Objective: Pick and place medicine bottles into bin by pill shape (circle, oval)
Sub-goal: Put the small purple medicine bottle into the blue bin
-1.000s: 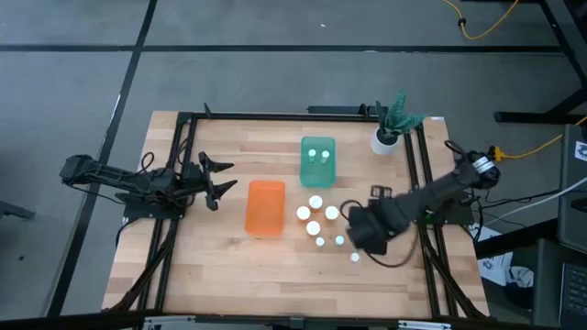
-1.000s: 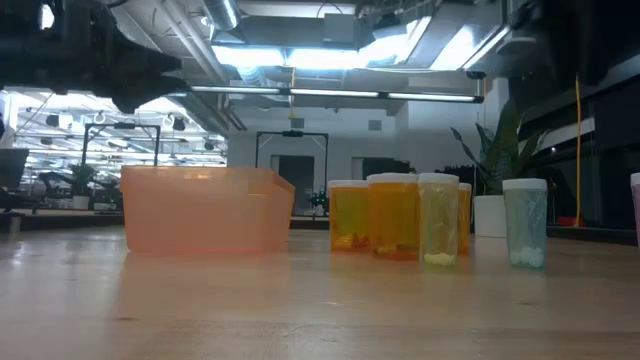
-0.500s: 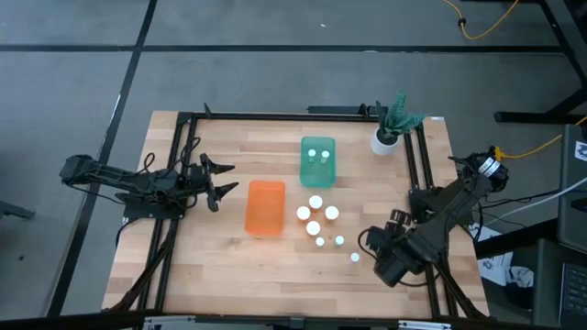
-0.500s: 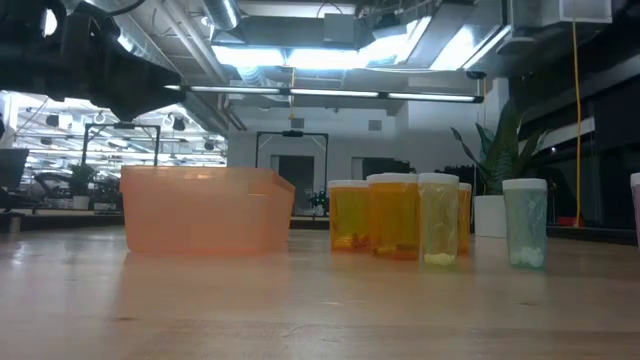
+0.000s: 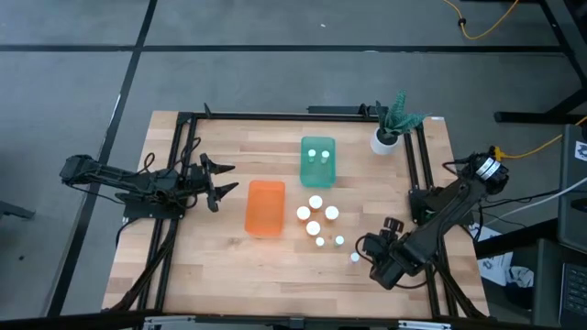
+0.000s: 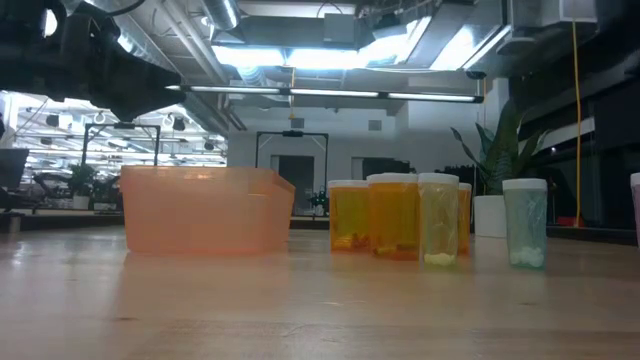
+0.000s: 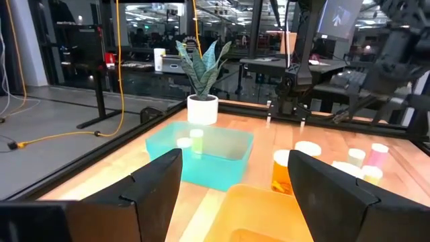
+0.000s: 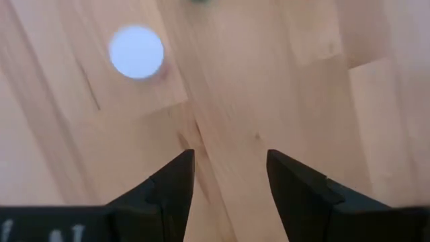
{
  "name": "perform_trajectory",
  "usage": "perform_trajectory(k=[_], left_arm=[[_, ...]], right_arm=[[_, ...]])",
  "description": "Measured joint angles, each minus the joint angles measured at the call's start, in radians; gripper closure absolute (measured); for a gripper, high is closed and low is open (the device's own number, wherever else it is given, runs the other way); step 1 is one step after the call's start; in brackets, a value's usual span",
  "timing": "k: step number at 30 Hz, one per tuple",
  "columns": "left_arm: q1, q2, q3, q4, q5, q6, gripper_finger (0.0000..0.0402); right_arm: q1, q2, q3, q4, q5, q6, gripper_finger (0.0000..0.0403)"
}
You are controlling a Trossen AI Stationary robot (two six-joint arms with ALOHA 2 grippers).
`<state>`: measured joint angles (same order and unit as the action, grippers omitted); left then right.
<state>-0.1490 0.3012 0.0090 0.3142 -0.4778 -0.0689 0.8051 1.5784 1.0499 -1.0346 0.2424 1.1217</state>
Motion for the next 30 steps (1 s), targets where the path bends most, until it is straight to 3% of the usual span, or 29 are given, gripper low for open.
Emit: perform_trajectory(k=[9, 21, 30], left_arm=[[0.0, 0.0, 0.0, 0.0, 0.0, 0.0, 0.0139], [-0.001, 0.0, 0.0, 0.0, 0.0, 0.001, 0.0139], [0.0, 0.0, 0.0, -0.001, 0.0, 0.001, 0.0139]], right_arm=[[-0.002, 0.0, -0.135, 0.201, -0.015, -0.024, 0.0214], [-0.032, 0.0, -0.137, 0.427, 0.045, -0.294, 0.0215], [-0.072, 0.013, -0.137, 0.474, 0.043, -0.364, 0.0215]])
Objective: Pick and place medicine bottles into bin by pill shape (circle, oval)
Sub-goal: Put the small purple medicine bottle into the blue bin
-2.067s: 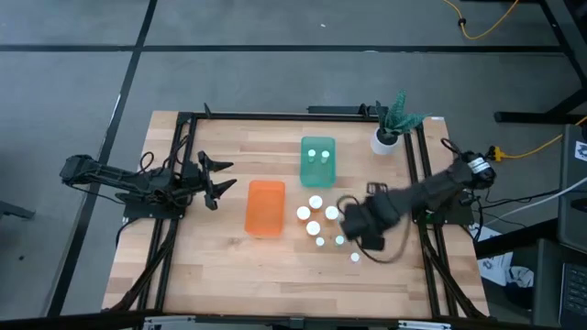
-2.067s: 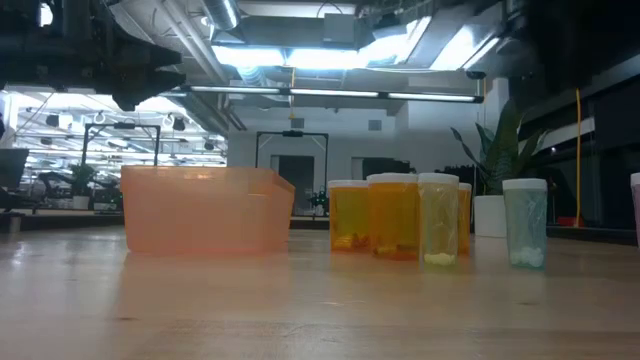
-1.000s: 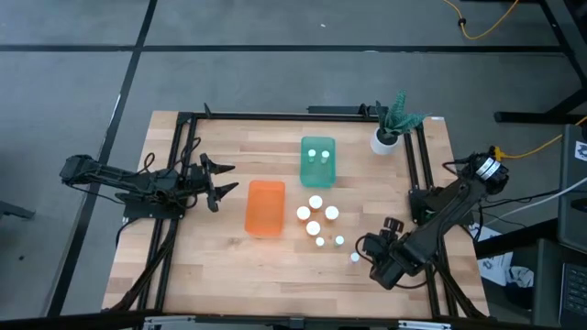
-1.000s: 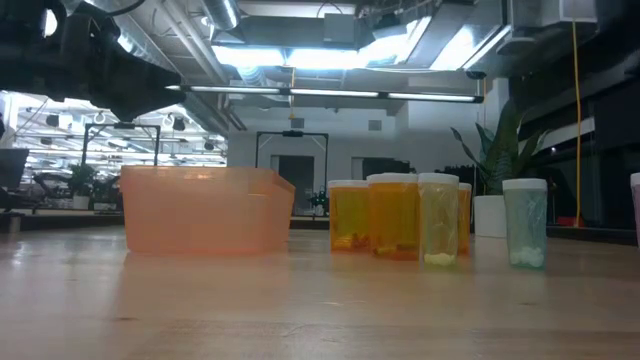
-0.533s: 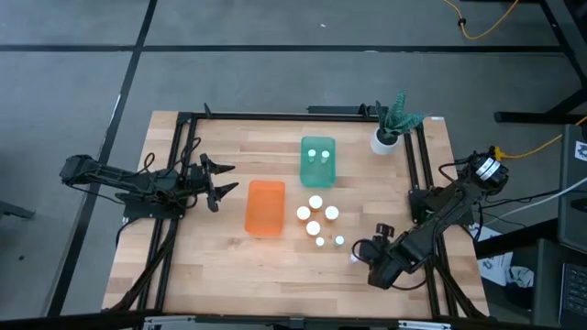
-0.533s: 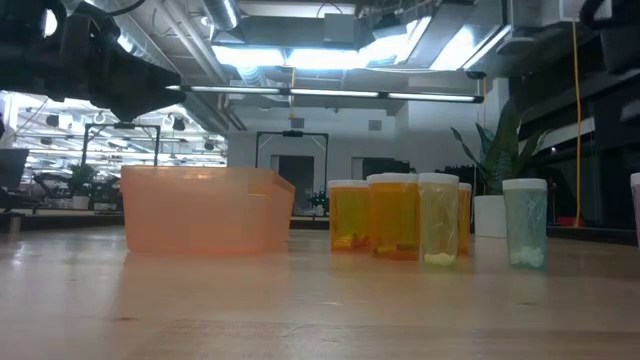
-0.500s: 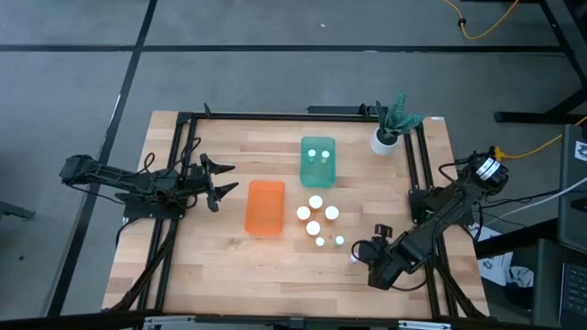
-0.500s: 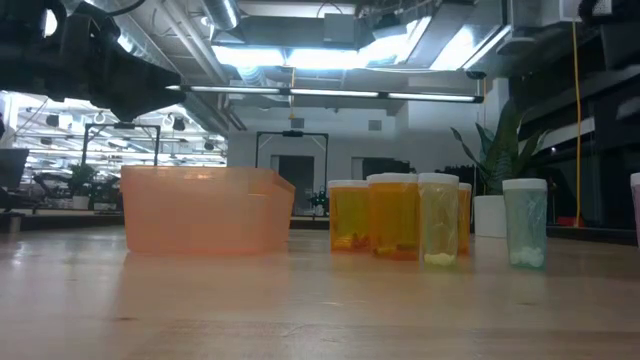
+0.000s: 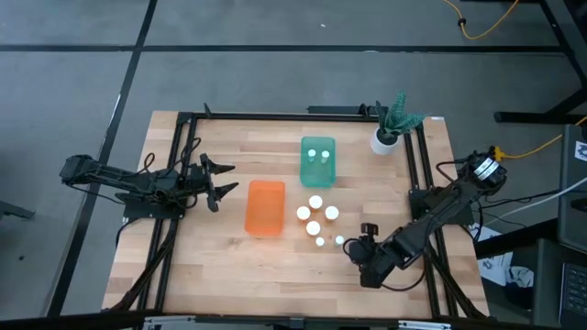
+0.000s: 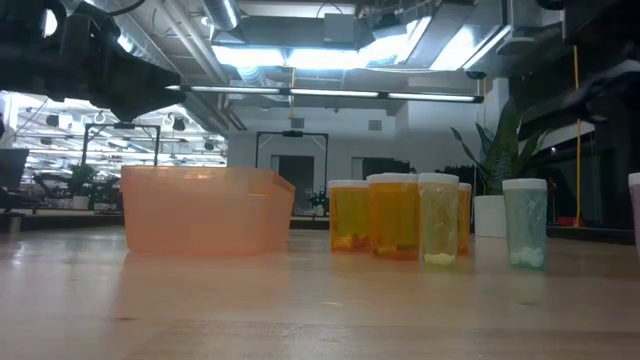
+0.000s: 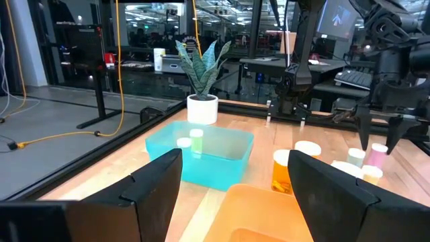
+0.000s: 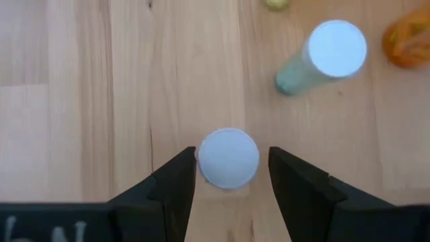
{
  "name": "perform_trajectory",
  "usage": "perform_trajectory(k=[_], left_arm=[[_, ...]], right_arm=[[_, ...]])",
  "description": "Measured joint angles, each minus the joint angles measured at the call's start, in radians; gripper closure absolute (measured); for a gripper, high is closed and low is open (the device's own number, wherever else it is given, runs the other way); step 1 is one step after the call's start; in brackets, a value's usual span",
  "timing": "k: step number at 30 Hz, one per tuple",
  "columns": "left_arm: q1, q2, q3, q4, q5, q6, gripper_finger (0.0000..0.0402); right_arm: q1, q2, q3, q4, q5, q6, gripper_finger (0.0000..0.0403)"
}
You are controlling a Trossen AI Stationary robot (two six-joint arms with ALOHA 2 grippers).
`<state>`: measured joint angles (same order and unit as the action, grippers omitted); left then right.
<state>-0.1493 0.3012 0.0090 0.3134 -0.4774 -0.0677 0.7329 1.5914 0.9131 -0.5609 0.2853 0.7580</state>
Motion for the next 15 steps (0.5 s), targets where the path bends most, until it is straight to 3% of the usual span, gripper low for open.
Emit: perform_trajectory(k=[8, 15], left_arm=[[0.0, 0.0, 0.0, -0.001, 0.0, 0.0, 0.0139], [0.0, 0.0, 0.0, -0.009, 0.0, 0.0, 0.0139]], right_arm=[[-0.024, 0.029, 0.0, 0.046, -0.026, -0.072, 0.0221], [-0.043, 0.024, 0.002, 0.037, -0.073, -0.099, 0.0296]])
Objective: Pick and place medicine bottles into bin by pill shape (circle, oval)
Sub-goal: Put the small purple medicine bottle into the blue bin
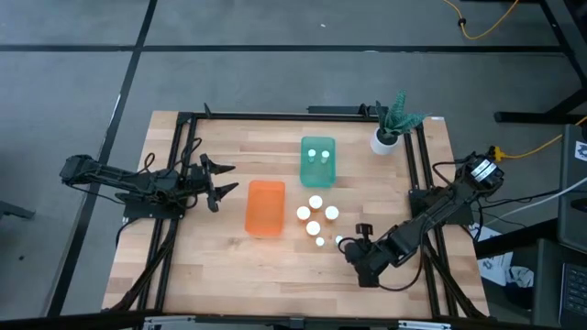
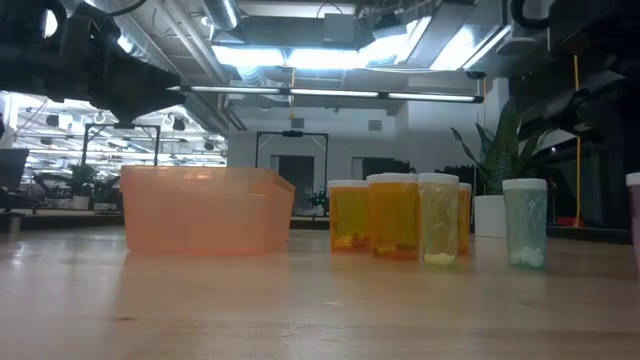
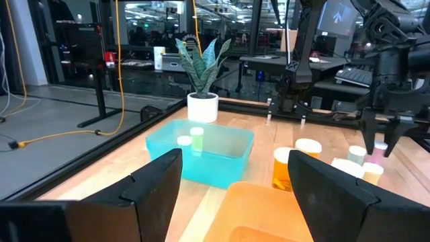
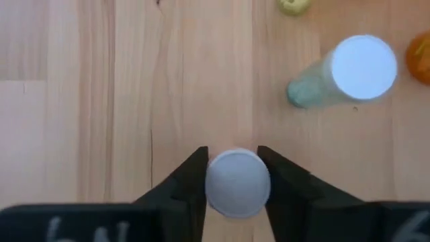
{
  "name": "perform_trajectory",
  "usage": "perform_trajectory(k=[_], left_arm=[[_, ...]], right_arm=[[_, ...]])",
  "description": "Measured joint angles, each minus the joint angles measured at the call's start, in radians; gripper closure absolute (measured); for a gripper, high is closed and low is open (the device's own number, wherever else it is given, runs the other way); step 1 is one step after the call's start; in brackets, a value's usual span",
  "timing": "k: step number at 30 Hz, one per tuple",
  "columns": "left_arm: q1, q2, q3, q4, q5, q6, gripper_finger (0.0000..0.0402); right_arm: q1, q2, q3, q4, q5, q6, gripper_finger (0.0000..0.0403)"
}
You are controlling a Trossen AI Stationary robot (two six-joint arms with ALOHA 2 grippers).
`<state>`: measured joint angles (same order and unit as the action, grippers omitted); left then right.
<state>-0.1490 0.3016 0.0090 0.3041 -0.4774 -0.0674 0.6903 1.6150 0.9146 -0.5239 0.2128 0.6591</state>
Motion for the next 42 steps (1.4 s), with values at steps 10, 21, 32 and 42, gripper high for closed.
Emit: perform_trajectory(k=[10, 21, 32, 42], left_arm=[[0.0, 0.0, 0.0, -0.001, 0.0, -0.001, 0.0139], [0.0, 0.0, 0.0, -0.003, 0.0, -0.001, 0.0139], [0.0, 0.0, 0.0, -0.004, -0.001, 0.005, 0.0139], [0.0, 0.0, 0.0, -0.004, -0.001, 0.018, 0.0139]], right_arm=[[-0.09, -0.067, 0.169, -0.255, 0.009, -0.238, 0.0296], [-0.334, -0.075, 0.392, -0.246, 0.31, -0.612, 0.0296], [-0.73, -0.038, 0.338, -0.112, 0.028, -0.707, 0.0294], [-0.97, -0.013, 0.306, -0.008, -0.047, -0.75, 0.0294]])
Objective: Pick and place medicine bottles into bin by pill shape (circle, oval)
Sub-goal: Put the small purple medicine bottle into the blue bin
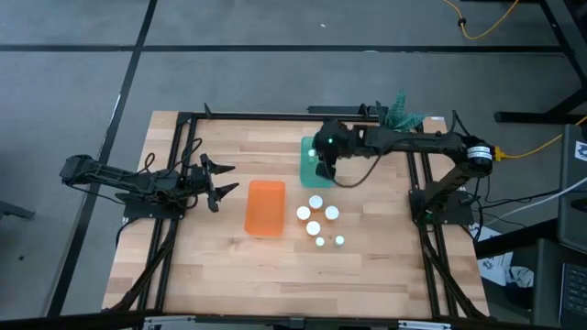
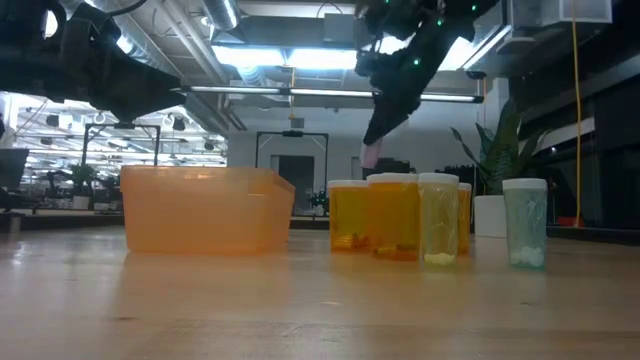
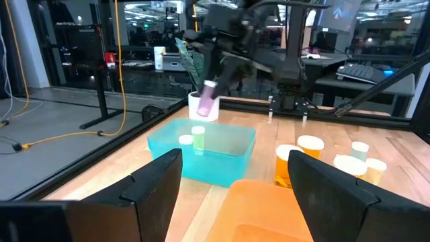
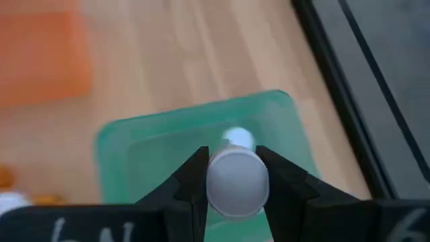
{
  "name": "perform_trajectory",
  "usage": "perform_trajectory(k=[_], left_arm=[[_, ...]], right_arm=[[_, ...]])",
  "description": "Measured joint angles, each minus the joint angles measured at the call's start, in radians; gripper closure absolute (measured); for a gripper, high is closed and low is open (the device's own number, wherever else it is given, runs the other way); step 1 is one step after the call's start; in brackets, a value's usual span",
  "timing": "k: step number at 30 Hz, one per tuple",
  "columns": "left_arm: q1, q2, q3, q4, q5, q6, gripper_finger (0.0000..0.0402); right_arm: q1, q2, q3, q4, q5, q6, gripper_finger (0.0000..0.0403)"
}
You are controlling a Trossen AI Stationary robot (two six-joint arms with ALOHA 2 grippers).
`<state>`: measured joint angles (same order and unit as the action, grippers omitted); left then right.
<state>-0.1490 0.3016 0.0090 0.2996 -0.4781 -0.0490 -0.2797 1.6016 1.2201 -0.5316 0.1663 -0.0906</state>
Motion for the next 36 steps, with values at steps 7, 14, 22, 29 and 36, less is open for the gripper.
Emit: perform_trajectory(k=[7, 14, 22, 29, 36], left_arm=[[0.0, 0.0, 0.0, 0.0, 0.0, 0.0, 0.0139], [0.0, 0.0, 0.0, 0.0, 0.0, 0.0, 0.0139], [0.0, 0.0, 0.0, 0.0, 0.0, 0.007, 0.0139], [0.0, 0.0, 0.0, 0.0, 0.0, 0.002, 0.0139], [0.0, 0.0, 0.0, 0.0, 0.0, 0.001, 0.0139]], right_arm=[[-0.09, 0.041, 0.0, 0.019, -0.085, -0.021, 0.0294], [-0.143, 0.123, 0.0, 0.07, -0.084, -0.026, 0.0293], [-0.182, 0.161, 0.0, 0.077, -0.127, -0.023, 0.0293], [-0.189, 0.209, 0.0, 0.117, -0.139, -0.023, 0.0293], [-0.196, 0.211, 0.0, 0.117, -0.142, -0.023, 0.0293]])
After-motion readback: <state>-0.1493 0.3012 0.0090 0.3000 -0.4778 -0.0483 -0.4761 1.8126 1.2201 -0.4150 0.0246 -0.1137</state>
